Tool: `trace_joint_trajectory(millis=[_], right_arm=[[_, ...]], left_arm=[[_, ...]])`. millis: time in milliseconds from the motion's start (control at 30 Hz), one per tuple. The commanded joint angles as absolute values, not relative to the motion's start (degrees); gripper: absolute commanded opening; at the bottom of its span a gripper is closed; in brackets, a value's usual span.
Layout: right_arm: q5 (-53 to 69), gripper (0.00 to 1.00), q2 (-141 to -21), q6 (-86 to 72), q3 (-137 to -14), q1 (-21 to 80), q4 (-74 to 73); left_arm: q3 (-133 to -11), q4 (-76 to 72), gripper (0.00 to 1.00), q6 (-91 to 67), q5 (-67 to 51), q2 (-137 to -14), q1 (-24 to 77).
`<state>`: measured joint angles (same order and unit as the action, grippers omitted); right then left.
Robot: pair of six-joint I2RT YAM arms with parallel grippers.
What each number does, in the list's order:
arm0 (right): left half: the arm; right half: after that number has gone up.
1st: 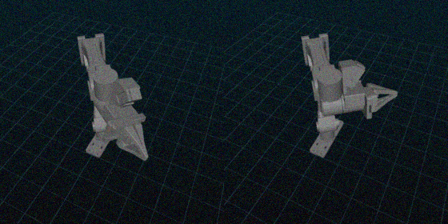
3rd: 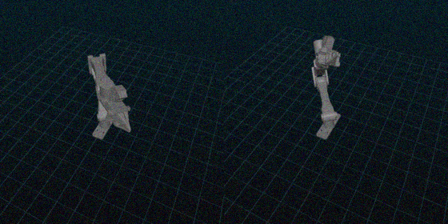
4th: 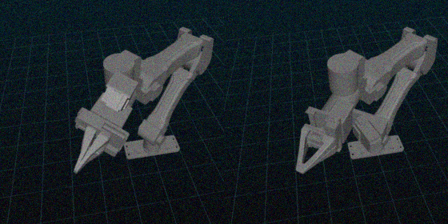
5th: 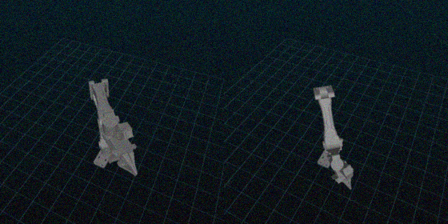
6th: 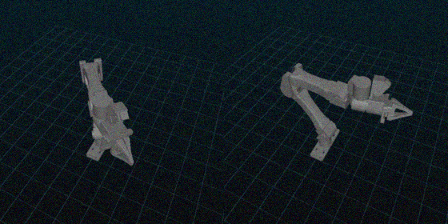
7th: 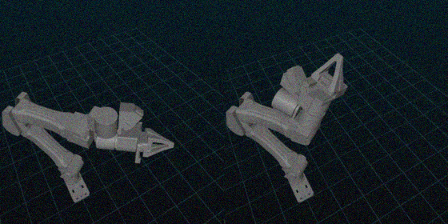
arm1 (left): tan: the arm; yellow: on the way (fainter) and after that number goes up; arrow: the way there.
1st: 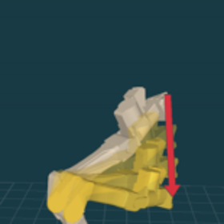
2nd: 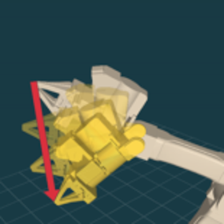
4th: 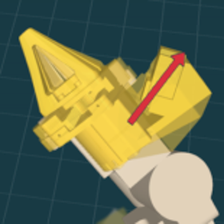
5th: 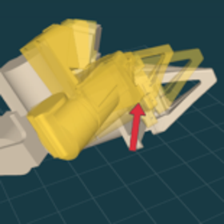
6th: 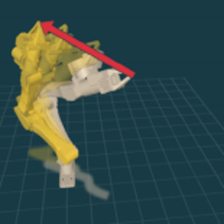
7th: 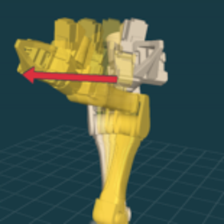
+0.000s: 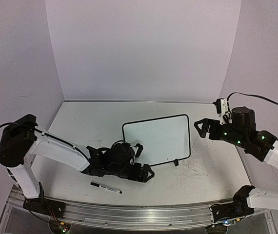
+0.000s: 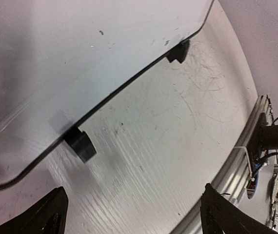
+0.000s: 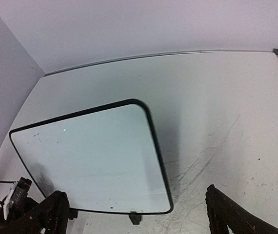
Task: Write a sentence on the whiteboard
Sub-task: Move the whiteboard to the center of the board, then pick up the whiteboard marker from the corner of the board.
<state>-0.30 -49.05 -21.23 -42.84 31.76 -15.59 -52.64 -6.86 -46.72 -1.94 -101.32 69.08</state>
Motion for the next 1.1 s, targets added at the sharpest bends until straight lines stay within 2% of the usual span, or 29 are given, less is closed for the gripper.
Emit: trace_joint_trajectory(millis=[0, 100, 233, 433, 567, 800, 967, 1067], right_arm=[[2.3, 0.98, -53.7, -19.4, -47.0, 39.2, -10.7], [1.7, 0.97, -58.3, -19.3, -48.2, 45.7, -8.1], [1.7, 0.96, -66.0, -19.2, -49.6, 54.6, -3.4], [2.8, 0.96, -82.6, -18.1, -54.9, 66.6, 3.3], [3.7, 0.93, -96.6, -14.5, -62.3, 72.6, 4.2], [2.1, 0.8, -113.9, -10.0, -75.1, 78.0, 4.3], [0.4, 0.71, -119.7, -7.5, -78.4, 79.0, 4.4], [-1.2, 0.62, -122.1, -6.5, -79.1, 79.4, 4.7]], left_arm=[[-47.2, -8.5, 0.97, -43.9, -1.2, -85.1, 69.9], [-43.7, -5.0, 0.99, -42.4, 3.7, -75.3, 69.2], [-45.1, 5.7, 0.99, -40.1, 12.0, -64.7, 67.5], [-49.2, 16.6, 1.0, -39.7, 30.4, -55.3, 66.9], [-49.6, 20.8, 0.99, -43.2, 41.0, -50.9, 66.6], [-49.3, 22.1, 1.0, -43.8, 41.2, -48.0, 66.4], [-48.5, 23.6, 0.99, -44.5, 41.3, -46.8, 66.4], [-47.8, 23.6, 1.0, -44.7, 41.5, -45.7, 66.5]])
